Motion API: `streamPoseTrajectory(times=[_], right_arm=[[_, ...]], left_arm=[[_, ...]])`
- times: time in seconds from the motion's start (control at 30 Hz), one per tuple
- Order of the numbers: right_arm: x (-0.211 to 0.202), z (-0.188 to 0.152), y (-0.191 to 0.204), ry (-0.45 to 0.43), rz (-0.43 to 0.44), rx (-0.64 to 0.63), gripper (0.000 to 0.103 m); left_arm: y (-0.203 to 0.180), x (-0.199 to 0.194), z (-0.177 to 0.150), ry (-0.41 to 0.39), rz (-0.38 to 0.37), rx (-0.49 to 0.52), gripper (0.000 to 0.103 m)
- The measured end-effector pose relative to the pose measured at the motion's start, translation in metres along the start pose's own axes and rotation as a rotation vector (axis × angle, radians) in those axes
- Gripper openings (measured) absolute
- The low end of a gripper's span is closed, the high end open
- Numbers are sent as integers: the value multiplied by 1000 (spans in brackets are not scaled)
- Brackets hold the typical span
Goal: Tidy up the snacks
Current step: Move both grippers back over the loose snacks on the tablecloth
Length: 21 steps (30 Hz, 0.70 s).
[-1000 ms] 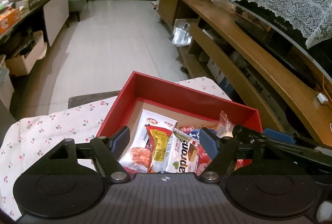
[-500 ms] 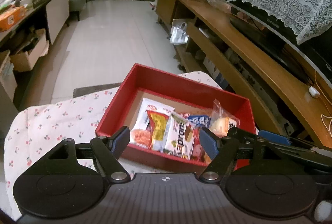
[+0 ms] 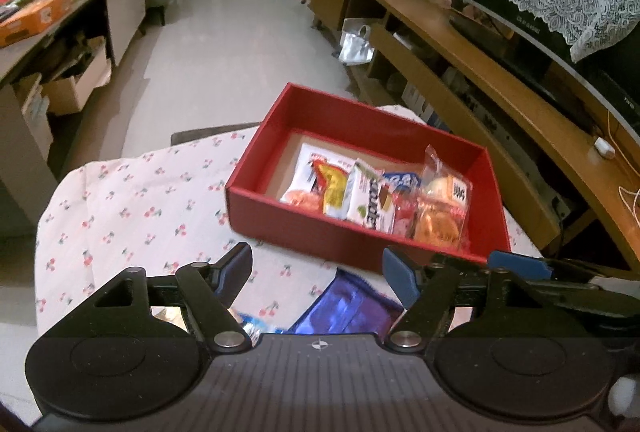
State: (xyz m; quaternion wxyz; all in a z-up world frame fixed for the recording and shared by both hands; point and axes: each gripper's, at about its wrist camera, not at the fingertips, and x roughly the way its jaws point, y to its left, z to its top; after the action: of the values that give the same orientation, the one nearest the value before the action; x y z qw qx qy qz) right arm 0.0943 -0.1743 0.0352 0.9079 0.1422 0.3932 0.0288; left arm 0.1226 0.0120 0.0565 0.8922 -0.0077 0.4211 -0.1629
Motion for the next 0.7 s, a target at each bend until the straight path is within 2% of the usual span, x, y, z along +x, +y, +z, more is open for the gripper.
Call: streamPoseTrajectory(times=[0.17, 0.37, 0.47, 0.7], right_arm=[[6, -10, 14, 39, 13, -35, 75], [17, -15, 23, 104, 62, -42, 75], [22, -18, 25, 128, 62, -53, 75], [33, -23, 19, 196, 74, -24, 75]], left_arm=[[12, -2, -9, 26, 17, -9, 75], [30, 2, -17, 62, 30, -23, 83], [37, 13, -21, 108, 63, 8, 83], [63, 44, -20, 198, 45, 109, 83]])
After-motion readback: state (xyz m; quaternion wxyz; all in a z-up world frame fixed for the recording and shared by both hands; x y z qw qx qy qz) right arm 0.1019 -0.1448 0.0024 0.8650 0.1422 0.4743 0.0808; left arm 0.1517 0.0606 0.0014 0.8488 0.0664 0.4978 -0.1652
